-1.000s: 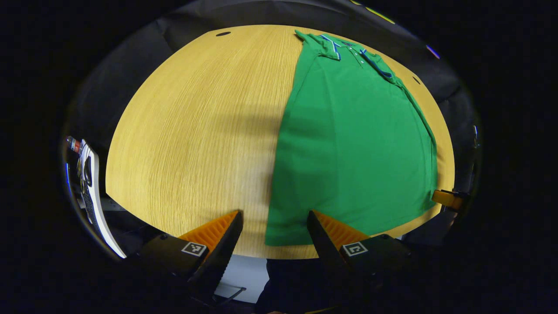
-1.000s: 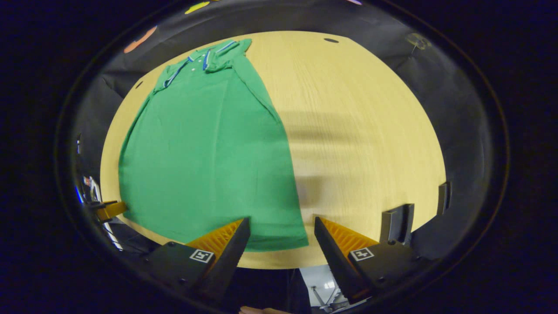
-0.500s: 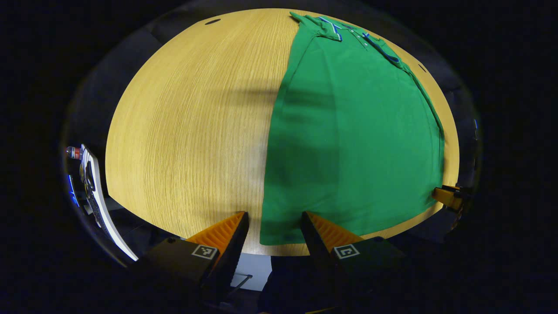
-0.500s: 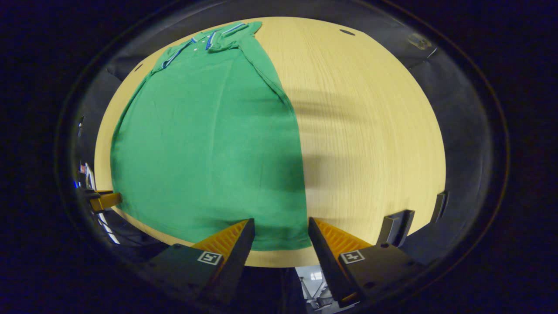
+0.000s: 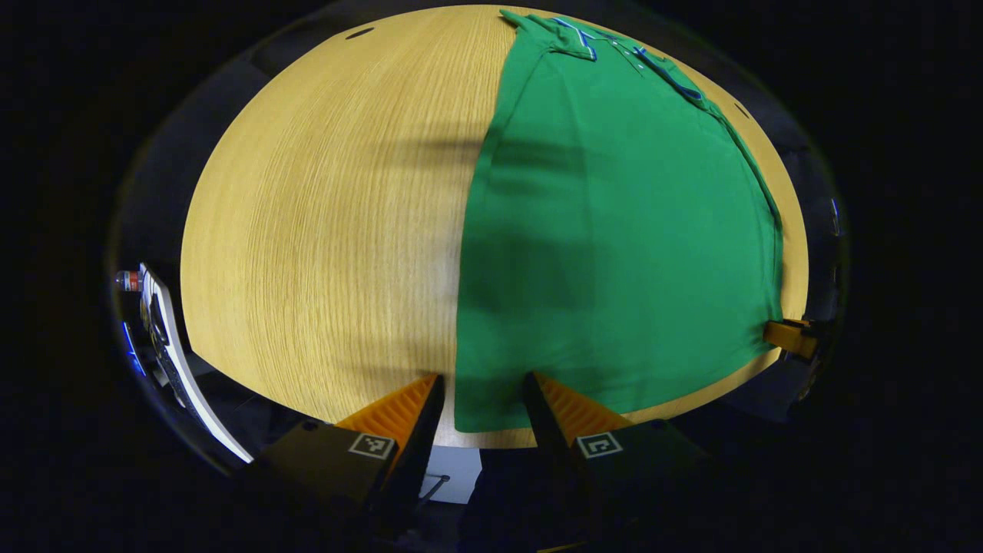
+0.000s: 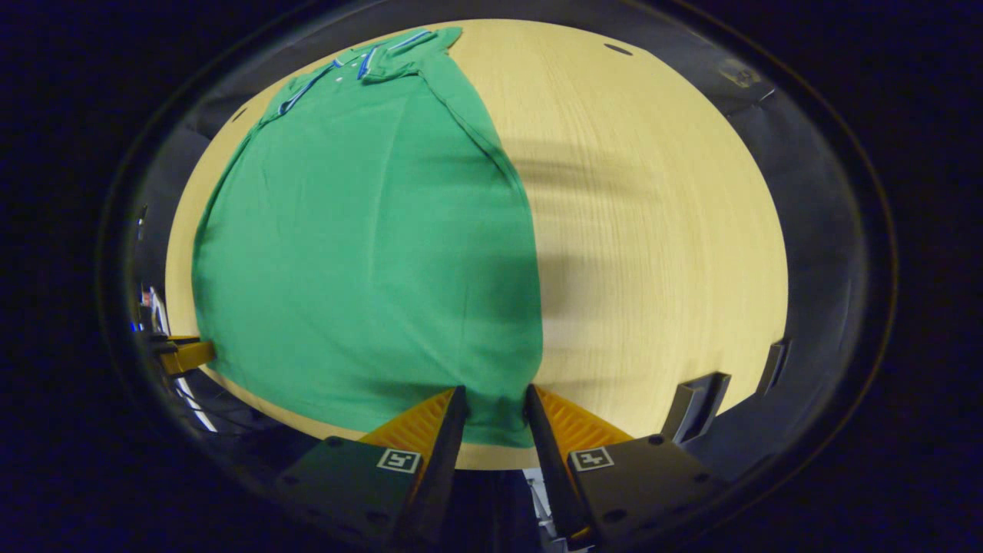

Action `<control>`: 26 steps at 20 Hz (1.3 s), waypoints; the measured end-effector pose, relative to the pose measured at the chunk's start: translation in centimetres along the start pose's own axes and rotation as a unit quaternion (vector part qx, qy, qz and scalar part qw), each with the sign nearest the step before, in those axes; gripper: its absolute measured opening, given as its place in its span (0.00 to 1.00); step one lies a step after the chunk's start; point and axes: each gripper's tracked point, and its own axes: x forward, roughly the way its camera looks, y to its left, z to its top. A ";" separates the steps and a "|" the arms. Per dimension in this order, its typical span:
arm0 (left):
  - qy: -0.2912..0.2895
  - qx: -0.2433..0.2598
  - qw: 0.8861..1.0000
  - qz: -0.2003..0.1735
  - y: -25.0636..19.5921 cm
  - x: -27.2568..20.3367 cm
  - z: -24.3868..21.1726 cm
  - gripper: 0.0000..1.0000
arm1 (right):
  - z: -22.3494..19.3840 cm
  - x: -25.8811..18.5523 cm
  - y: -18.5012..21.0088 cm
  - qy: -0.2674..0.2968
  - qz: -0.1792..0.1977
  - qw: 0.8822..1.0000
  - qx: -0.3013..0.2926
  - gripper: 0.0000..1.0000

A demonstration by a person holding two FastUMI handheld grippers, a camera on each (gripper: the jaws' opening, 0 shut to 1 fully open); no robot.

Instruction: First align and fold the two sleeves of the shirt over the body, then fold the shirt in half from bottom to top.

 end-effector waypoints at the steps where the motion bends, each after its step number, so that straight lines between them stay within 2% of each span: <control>1: 0.000 0.001 1.000 0.000 0.1 0.0 0.1 0.71 | 0.0 0.0 0.0 -0.001 0.000 1.000 -0.002 0.52; 6: 0.001 0.001 1.000 -0.001 0.0 0.0 0.0 0.70 | 0.0 0.0 0.0 0.014 -0.001 1.000 -0.005 0.52; 7: 0.003 -0.004 1.000 -0.003 0.0 0.1 -0.1 0.62 | -0.1 0.0 0.0 0.016 -0.001 1.000 -0.005 0.52; 8: 0.009 -0.007 1.000 -0.005 -0.1 0.0 -0.1 0.62 | 0.1 -0.5 -0.2 0.015 -0.006 1.000 -0.005 0.52; 10: 0.017 -0.005 1.000 -0.010 -0.3 0.0 -0.1 0.41 | -0.2 -0.2 -0.1 0.017 0.000 1.000 0.016 0.07; 11: 0.015 0.001 1.000 -0.013 -0.6 0.0 -0.1 0.35 | -0.2 0.0 0.0 0.021 0.002 1.000 0.015 0.08; 12: 0.013 0.009 1.000 -0.016 -0.8 -0.1 0.0 0.24 | 0.1 -0.2 0.0 0.017 0.002 1.000 0.012 0.07; 13: 0.012 0.014 1.000 -0.019 -1.1 0.0 0.1 0.19 | -0.2 0.0 0.0 0.018 0.003 1.000 0.010 0.07; 15: 0.011 0.019 1.000 -0.010 -1.1 -0.3 0.4 0.04 | -0.2 0.0 0.0 0.017 0.005 1.000 0.007 0.04; 21: -0.002 0.026 1.000 -0.010 -0.7 -1.8 1.5 0.03 | -0.4 -0.8 0.5 0.024 0.038 0.999 0.031 0.03; 26: -0.038 0.030 0.999 -0.018 -0.7 -5.5 4.4 0.04 | 0.3 -2.9 0.5 0.013 0.066 0.997 0.048 0.03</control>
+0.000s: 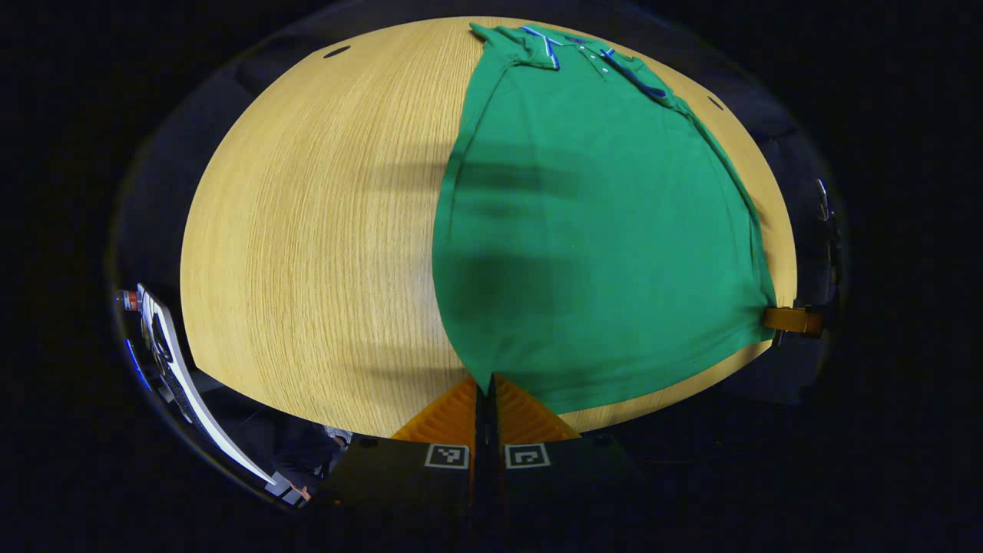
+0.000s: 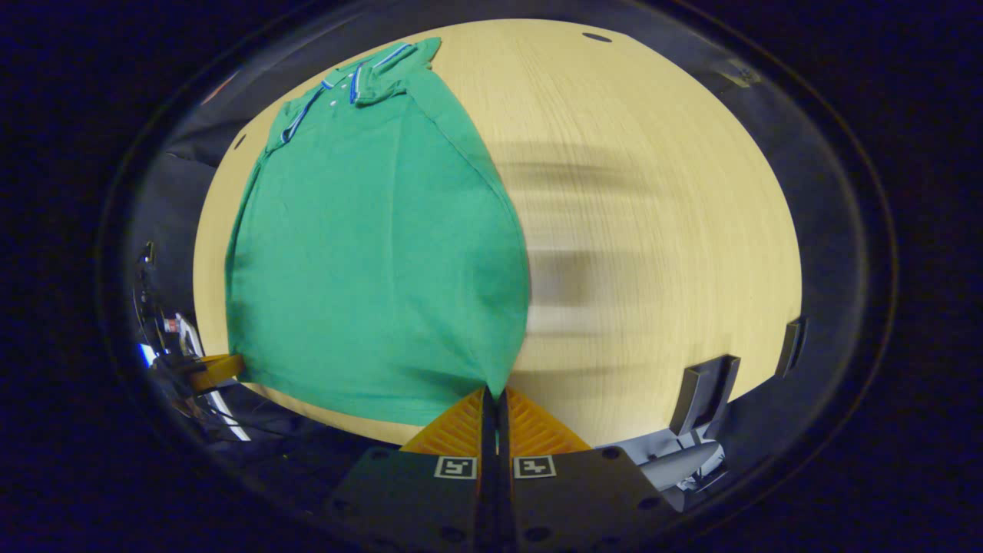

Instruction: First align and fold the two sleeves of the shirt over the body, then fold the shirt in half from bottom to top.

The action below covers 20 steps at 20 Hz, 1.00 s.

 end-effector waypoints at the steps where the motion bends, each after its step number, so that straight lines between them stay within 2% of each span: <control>1: -0.010 0.004 1.000 0.001 0.1 -0.9 1.0 0.03 | 0.2 -0.4 0.1 -0.005 0.002 1.000 0.000 0.03; 2: -0.020 0.008 1.000 0.002 -0.3 -2.6 -0.3 0.03 | 0.5 -0.8 0.3 -0.011 0.004 1.000 -0.003 0.03; 6: -0.063 0.016 0.998 0.003 -0.5 -5.9 5.1 0.03 | 2.3 -3.2 1.0 -0.037 0.014 0.999 -0.003 0.03; 7: -0.075 0.014 0.997 0.000 -0.4 -5.4 6.0 0.03 | 3.2 -3.9 1.2 -0.047 0.017 0.999 -0.001 0.03; 12: -0.124 0.028 0.992 -0.005 -0.5 -7.9 11.0 0.03 | 8.0 -7.8 2.3 -0.097 0.028 0.995 -0.004 0.03; 13: -0.132 0.034 0.991 -0.004 -0.6 -8.4 12.1 0.03 | 9.0 -8.5 2.7 -0.106 0.032 0.994 -0.005 0.06; 14: -0.141 0.041 0.989 -0.003 -0.5 -8.7 13.3 0.03 | 10.2 -9.2 3.1 -0.115 0.035 0.993 -0.006 0.00; 18: -0.173 0.060 0.983 0.001 -1.2 -10.4 18.1 0.03 | 14.3 -11.5 4.6 -0.148 0.041 0.988 -0.020 0.06; 20: -0.190 0.070 0.979 0.015 -1.1 -11.3 20.8 0.03 | 16.6 -12.5 5.4 -0.164 0.040 0.985 -0.030 0.03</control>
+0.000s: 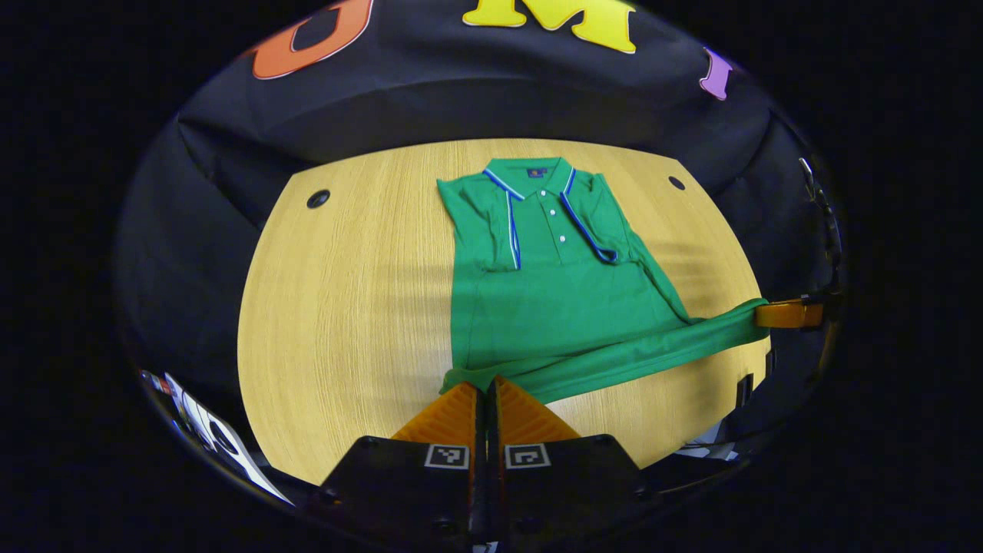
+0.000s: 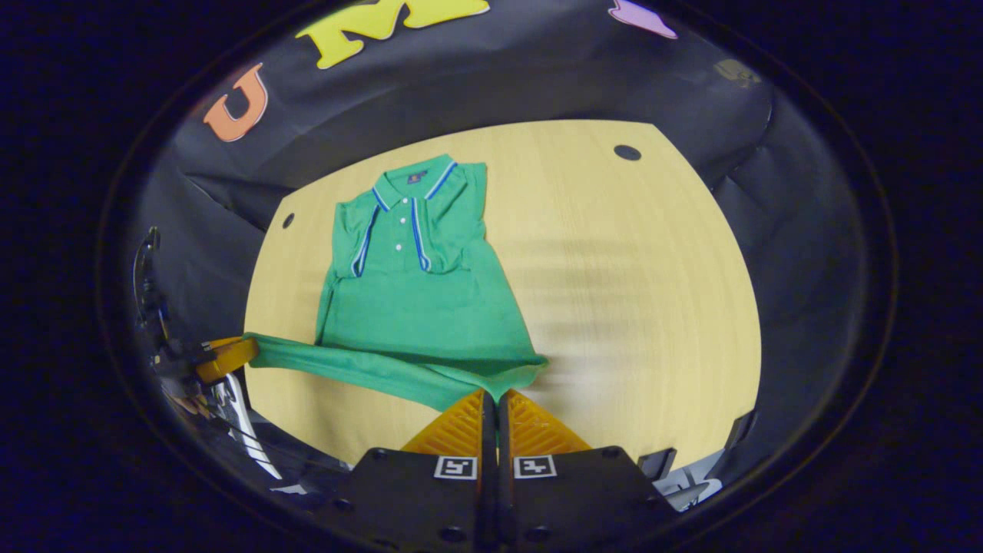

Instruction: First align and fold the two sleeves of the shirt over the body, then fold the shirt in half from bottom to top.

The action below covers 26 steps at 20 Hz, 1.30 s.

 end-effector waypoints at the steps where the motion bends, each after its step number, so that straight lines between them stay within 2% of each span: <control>1: -0.007 0.008 1.000 0.009 0.5 0.2 1.3 0.03 | 1.3 -0.2 0.3 -0.009 0.000 1.000 -0.006 0.03; 3: -0.023 0.005 1.000 0.012 0.7 0.6 3.9 0.03 | 4.5 -0.2 0.9 -0.031 0.002 0.999 -0.009 0.00; 5: -0.041 -0.001 0.999 0.019 1.5 1.3 6.7 0.03 | 7.9 -0.1 1.1 -0.054 -0.001 0.998 -0.012 0.06; 6: -0.048 -0.006 0.999 0.022 1.9 1.7 7.8 0.03 | 9.6 0.2 1.3 -0.064 0.000 0.998 -0.013 0.02; 7: -0.056 -0.013 0.998 0.022 2.2 2.1 9.2 0.02 | 11.1 0.6 1.7 -0.073 0.001 0.997 -0.014 0.07; 8: -0.065 -0.021 0.997 0.023 2.5 2.7 10.5 0.03 | 12.8 1.0 2.0 -0.084 0.004 0.996 -0.013 0.03; 14: -0.107 -0.062 0.991 0.048 6.4 8.5 17.6 0.03 | 22.0 5.9 2.4 -0.139 -0.005 0.990 -0.019 0.02; 16: -0.106 -0.076 0.990 0.049 7.3 11.1 18.5 0.03 | 23.7 8.8 2.5 -0.142 -0.007 0.989 -0.026 0.00; 18: -0.107 -0.084 0.989 0.057 8.0 13.9 19.3 0.03 | 25.0 11.7 2.7 -0.138 -0.005 0.990 -0.028 0.03; 22: -0.120 -0.092 0.987 0.053 8.2 19.8 21.7 0.03 | 28.7 16.6 1.6 -0.163 -0.022 0.986 -0.028 0.02; 24: -0.126 -0.098 0.986 0.057 8.9 21.9 22.5 0.03 | 29.6 18.8 1.5 -0.169 -0.021 0.985 -0.028 0.00; 26: -0.116 -0.106 0.986 0.056 9.1 23.3 22.3 0.03 | 29.5 20.8 1.4 -0.158 -0.025 0.987 -0.030 0.02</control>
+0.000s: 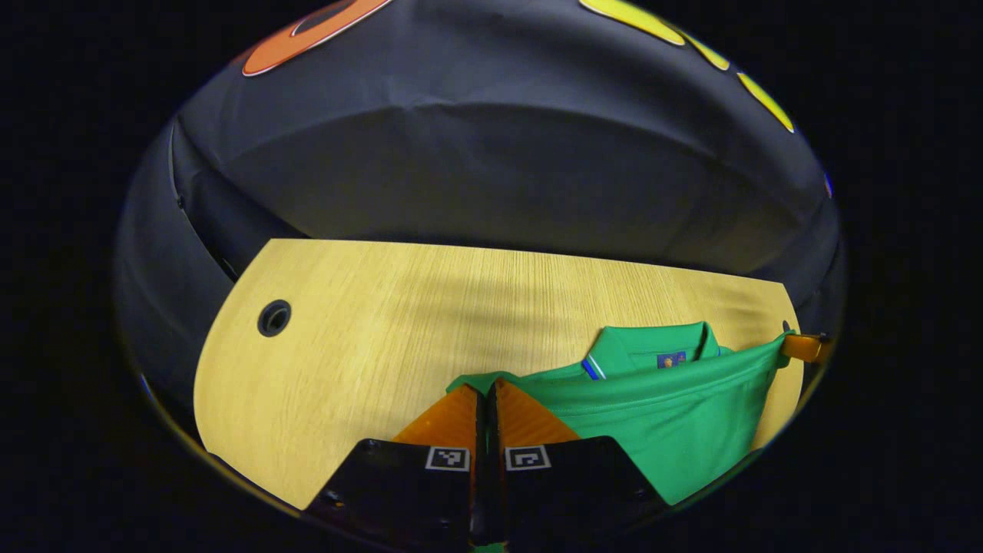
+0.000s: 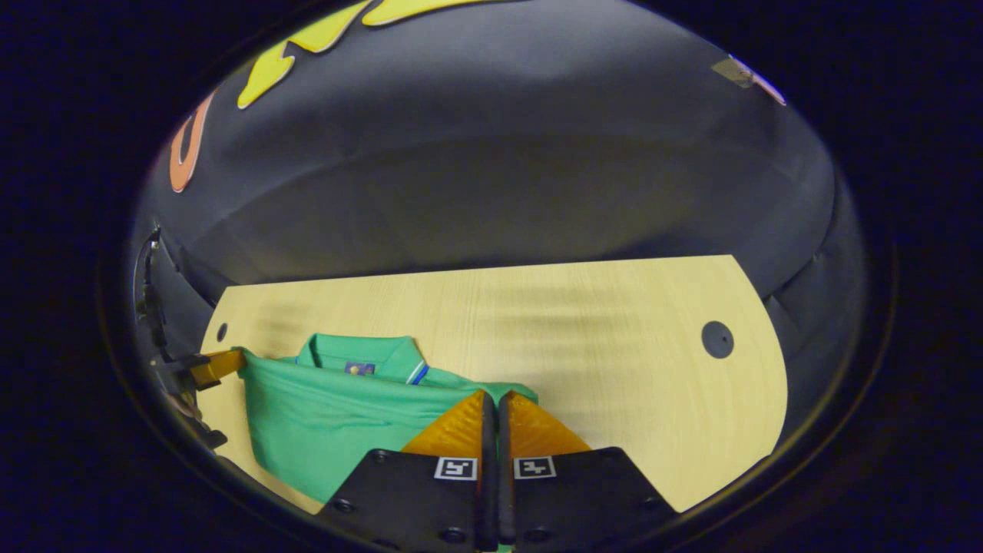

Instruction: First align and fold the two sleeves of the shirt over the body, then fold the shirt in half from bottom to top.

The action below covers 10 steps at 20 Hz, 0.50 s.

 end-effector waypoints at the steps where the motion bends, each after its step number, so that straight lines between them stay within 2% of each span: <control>1: 0.006 0.009 1.000 0.003 0.2 0.5 -0.4 0.03 | -0.4 0.5 0.3 0.004 0.003 1.000 0.002 0.02; 3: 0.030 0.013 0.999 -0.005 0.0 1.1 -1.7 0.03 | -0.8 1.7 -0.1 0.007 -0.004 1.000 0.003 0.03; 6: 0.020 -0.001 1.000 -0.006 0.2 1.4 -1.4 0.06 | -0.9 2.0 0.2 0.011 0.000 1.000 0.010 0.05; 7: 0.024 -0.003 1.000 -0.004 0.2 1.3 -1.6 0.07 | -0.9 2.0 0.0 0.009 -0.005 1.000 0.005 0.02; 8: 0.025 -0.001 1.000 0.000 0.4 1.3 -1.9 0.04 | -0.9 1.9 -0.1 0.008 -0.011 1.000 -0.003 0.19; 9: 0.029 -0.003 1.000 -0.003 0.4 1.1 -2.1 0.34 | -0.8 1.5 -0.4 0.005 -0.024 1.000 -0.010 0.17; 10: 0.030 -0.005 0.999 -0.010 0.0 0.7 -1.9 0.64 | -0.5 1.1 -0.1 0.001 -0.018 1.000 -0.010 0.37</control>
